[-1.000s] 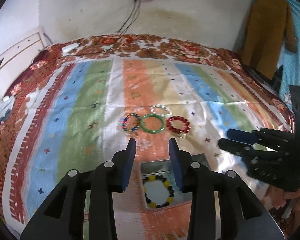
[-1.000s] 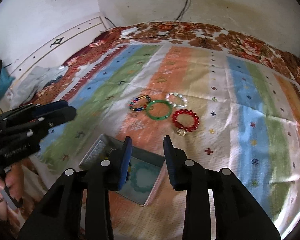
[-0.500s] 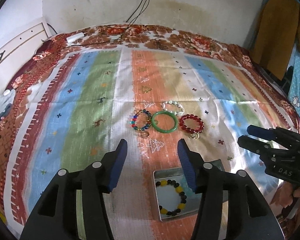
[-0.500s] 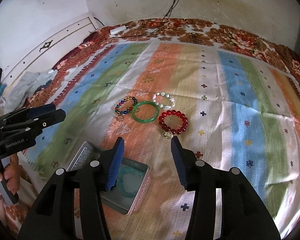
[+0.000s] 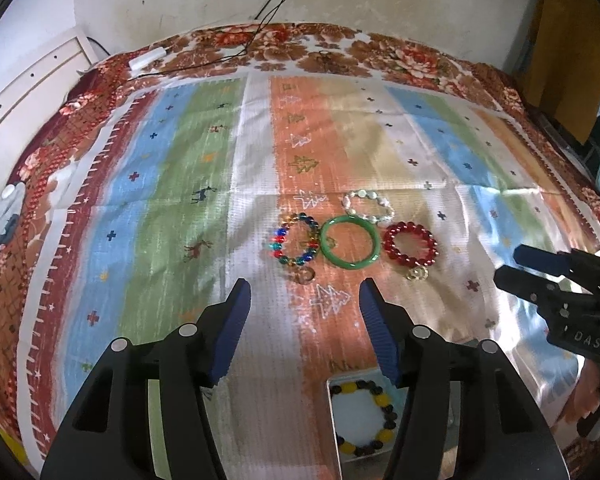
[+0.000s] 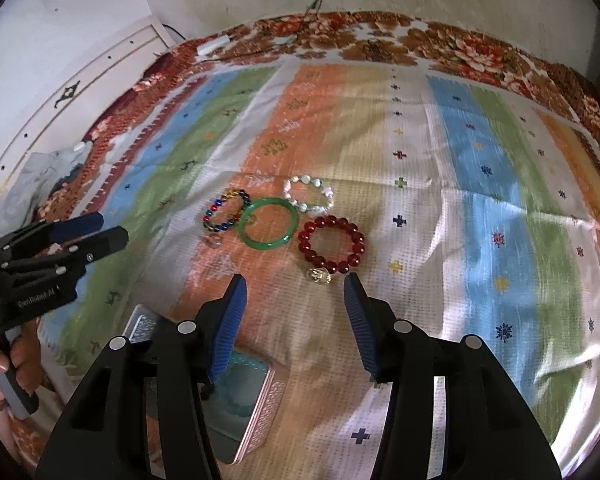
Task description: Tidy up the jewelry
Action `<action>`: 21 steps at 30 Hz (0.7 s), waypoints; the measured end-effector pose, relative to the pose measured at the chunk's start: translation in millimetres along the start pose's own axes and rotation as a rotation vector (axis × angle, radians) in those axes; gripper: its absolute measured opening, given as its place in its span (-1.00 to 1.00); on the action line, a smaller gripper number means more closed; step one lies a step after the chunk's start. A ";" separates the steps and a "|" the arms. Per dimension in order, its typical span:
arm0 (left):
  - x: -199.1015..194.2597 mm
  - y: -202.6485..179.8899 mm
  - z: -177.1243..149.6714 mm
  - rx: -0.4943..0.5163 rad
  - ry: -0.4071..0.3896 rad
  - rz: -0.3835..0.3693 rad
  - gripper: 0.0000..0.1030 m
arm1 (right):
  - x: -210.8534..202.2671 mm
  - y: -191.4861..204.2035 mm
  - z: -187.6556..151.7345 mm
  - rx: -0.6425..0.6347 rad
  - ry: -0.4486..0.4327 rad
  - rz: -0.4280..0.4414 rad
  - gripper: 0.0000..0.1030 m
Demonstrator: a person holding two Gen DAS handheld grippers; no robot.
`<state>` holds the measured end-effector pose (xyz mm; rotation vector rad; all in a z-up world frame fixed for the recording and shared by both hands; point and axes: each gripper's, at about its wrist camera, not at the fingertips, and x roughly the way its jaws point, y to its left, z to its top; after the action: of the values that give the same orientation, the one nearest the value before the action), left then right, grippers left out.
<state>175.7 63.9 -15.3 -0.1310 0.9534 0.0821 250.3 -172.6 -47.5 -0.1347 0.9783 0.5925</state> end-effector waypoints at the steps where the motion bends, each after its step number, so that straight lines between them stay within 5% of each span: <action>1: 2.4 0.6 1.1 0.000 0.004 0.003 0.10 | 2.2 -0.8 0.6 0.000 0.006 -0.004 -0.02; 21: 74.3 7.8 14.6 -0.041 0.204 -0.054 0.13 | 59.5 -22.4 14.0 0.077 0.169 0.023 -0.02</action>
<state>229.4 74.6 -68.2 -0.2055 1.1515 0.0386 297.2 -161.7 -91.3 -0.1065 1.1664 0.5704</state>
